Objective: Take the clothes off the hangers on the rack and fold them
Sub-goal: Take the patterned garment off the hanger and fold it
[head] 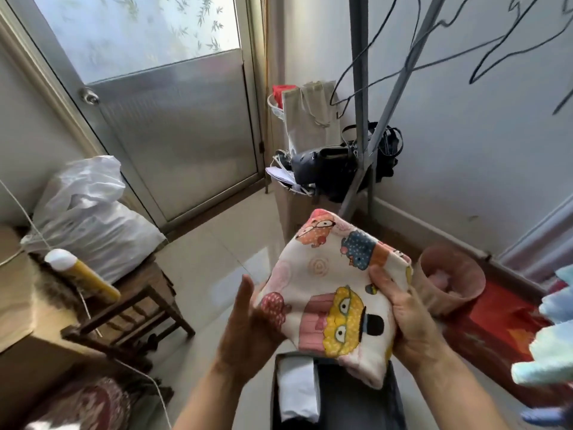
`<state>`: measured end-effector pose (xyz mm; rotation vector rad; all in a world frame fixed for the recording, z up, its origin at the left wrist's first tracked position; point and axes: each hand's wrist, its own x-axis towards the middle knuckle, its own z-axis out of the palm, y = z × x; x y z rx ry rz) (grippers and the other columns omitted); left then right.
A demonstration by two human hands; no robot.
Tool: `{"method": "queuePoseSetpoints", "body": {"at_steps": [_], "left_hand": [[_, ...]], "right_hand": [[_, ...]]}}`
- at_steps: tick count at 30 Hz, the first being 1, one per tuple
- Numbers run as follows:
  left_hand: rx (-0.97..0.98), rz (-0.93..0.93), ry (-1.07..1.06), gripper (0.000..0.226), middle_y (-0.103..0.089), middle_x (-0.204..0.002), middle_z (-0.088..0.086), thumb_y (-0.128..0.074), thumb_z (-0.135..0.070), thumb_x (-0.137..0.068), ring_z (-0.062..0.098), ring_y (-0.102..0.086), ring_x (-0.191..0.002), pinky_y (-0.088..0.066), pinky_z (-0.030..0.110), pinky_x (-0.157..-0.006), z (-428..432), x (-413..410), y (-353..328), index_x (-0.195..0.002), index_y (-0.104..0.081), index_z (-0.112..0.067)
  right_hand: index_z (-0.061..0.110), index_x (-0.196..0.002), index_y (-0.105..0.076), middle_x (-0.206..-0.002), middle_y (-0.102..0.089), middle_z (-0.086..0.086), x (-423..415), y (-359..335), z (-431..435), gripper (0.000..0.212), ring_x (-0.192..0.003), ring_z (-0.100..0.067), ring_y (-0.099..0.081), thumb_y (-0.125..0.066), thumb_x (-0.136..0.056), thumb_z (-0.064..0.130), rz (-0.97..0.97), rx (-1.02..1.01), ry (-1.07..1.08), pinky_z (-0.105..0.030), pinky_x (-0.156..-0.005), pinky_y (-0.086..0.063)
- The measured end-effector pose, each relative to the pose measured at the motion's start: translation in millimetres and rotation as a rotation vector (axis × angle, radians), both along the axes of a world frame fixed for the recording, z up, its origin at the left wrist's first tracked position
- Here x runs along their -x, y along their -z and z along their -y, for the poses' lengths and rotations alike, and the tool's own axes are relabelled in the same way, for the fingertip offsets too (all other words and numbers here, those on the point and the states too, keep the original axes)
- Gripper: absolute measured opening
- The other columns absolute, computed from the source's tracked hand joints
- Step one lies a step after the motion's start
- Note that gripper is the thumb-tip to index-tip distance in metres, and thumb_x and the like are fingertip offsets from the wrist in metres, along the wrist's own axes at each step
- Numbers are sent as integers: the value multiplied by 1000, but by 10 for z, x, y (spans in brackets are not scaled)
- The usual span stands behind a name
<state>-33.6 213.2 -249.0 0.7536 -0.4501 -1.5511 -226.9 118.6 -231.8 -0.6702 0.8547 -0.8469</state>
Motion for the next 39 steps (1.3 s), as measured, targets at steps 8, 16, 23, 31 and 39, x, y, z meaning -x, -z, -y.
{"method": "queuePoseSetpoints", "body": {"at_steps": [8,16,23,31,39], "left_hand": [[-368,618,-104,56,-75,-100,13,-84,-38,-65,33,-73,-89,-59,48,-80,462,-99,822,-111,-64,-12],[-557,627,-358,51,-77,-86,6,-73,-55,-67,26,-75,-79,-61,39,-70,672,72,2053,-96,-70,-13],[-732,295,-122,87,-73,-111,15,-69,-82,-57,36,-70,-103,-49,54,-100,685,70,3098,-114,-73,-15],[-759,595,-139,50,-77,-83,5,-60,-56,-86,21,-75,-76,-59,33,-69,718,184,4070,-97,-72,-9],[-859,617,117,36,-73,-107,3,-62,-35,-93,18,-72,-93,-59,38,-85,518,460,5392,-121,-57,-13]], "right_hand": [[0,-124,-60,-114,-67,-28,-152,1018,330,88,-102,-45,-66,-90,-55,46,-49,-104,-268,-53,-81,-57],[-7,-110,-61,-96,-73,-23,-214,2308,364,72,-75,-32,-73,-88,-55,29,-160,-148,-106,-37,-57,-58],[-3,-107,-63,-96,-74,-19,-135,3175,409,108,-78,-29,-73,-96,-20,52,-237,-171,-101,-36,-60,-59],[-1,-112,-64,-100,-73,-21,95,4182,246,52,-82,-31,-73,-81,-65,16,-296,-392,-120,-39,-63,-61],[-3,-108,-63,-96,-72,-26,510,5380,82,26,-71,-33,-73,-60,-83,2,-418,-554,-18,-47,-56,-60]]}}
